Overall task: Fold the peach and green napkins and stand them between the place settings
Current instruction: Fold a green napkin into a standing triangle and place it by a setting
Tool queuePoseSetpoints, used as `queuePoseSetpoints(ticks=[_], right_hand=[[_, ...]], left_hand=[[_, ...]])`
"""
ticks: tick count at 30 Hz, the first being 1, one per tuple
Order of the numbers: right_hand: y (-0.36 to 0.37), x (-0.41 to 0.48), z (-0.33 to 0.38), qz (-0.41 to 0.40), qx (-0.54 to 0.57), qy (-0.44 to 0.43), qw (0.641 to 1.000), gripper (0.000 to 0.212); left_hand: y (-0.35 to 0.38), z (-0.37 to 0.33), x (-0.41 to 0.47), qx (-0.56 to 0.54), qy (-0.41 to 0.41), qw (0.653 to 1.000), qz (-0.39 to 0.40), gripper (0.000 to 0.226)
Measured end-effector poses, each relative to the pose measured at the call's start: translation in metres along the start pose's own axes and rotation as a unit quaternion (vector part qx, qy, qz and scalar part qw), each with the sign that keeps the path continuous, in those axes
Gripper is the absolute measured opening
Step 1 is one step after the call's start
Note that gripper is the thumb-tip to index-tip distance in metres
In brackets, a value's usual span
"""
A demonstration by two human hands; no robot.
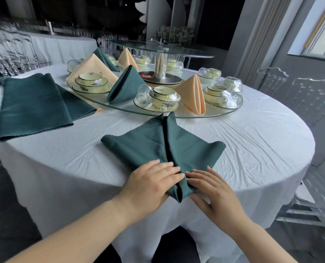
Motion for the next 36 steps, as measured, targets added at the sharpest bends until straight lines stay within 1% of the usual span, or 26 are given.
queuePoseSetpoints(ticks=[2,4,6,8,9,10,12,14,16,18,20,22,25,28,30,31,33,34,36], right_hand=[[-0.003,0.002,-0.001,-0.023,-0.010,0.001,1.000,0.017],[-0.007,0.008,0.001,-0.045,-0.013,0.001,0.999,0.023],[-0.016,0.019,0.006,-0.062,0.003,0.003,0.998,0.021],[-0.031,0.031,0.015,-0.063,0.031,0.016,0.997,0.023],[-0.042,0.038,0.020,-0.063,0.049,0.030,0.996,0.026],[-0.054,0.046,0.026,-0.063,0.068,0.048,0.995,0.030],[-0.078,0.062,0.038,-0.058,0.111,0.076,0.989,0.030],[-0.103,0.080,0.049,-0.067,0.140,0.079,0.985,0.026],[-0.129,0.098,0.061,-0.082,0.174,0.071,0.979,0.022],[-0.150,0.115,0.074,-0.094,0.200,0.053,0.974,0.020],[-0.165,0.128,0.083,-0.107,0.229,0.038,0.967,0.018],[-0.170,0.140,0.084,-0.113,0.294,0.047,0.948,0.022],[-0.157,0.153,0.072,-0.077,0.357,0.090,0.927,0.021],[-0.119,0.154,0.041,-0.012,0.362,0.162,0.918,0.024],[-0.088,0.149,0.017,0.041,0.356,0.226,0.906,0.025],[-0.073,0.146,0.005,0.070,0.357,0.253,0.897,0.025],[-0.046,0.139,-0.015,0.133,0.348,0.293,0.880,0.025],[-0.034,0.136,-0.026,0.160,0.336,0.310,0.875,0.024],[-0.018,0.130,-0.045,0.193,0.315,0.340,0.865,0.023]], left_hand=[[-0.004,-0.005,0.003,0.004,0.010,1.000,-0.002,0.046],[-0.010,-0.006,0.005,-0.005,0.019,1.000,0.001,0.048],[-0.021,-0.003,0.009,-0.030,0.013,0.999,0.007,0.049],[-0.039,0.000,0.015,-0.074,-0.006,0.997,-0.003,0.047],[-0.052,0.000,0.019,-0.109,-0.028,0.994,-0.012,0.044],[-0.068,-0.001,0.024,-0.149,-0.063,0.986,-0.025,0.040],[-0.096,-0.003,0.037,-0.214,-0.131,0.968,-0.019,0.024],[-0.127,-0.004,0.052,-0.226,-0.164,0.959,-0.039,0.032],[-0.160,-0.005,0.066,-0.249,-0.182,0.950,-0.056,0.031],[-0.190,-0.004,0.078,-0.302,-0.186,0.933,-0.063,0.024],[-0.214,-0.002,0.088,-0.361,-0.180,0.913,-0.055,0.015],[-0.225,0.006,0.097,-0.408,-0.180,0.895,-0.031,0.018],[-0.212,0.028,0.108,-0.440,-0.208,0.873,0.019,0.022],[-0.167,0.060,0.112,-0.474,-0.272,0.833,0.086,0.023],[-0.128,0.083,0.109,-0.452,-0.318,0.821,0.140,0.021],[-0.108,0.093,0.107,-0.459,-0.340,0.805,0.161,0.020],[-0.070,0.109,0.105,-0.499,-0.384,0.752,0.196,0.017],[-0.054,0.116,0.106,-0.506,-0.399,0.735,0.211,0.019],[-0.030,0.126,0.111,-0.502,-0.422,0.719,0.231,0.017]])
Point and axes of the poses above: each hand's wrist, its own x-axis towards the middle knuckle, its own y-axis out of the palm, z = x × y, the point moved 2 cm from there along x, towards the middle knuckle, and after that the axes turned 1 degree about -z, right-handed, at the moved point
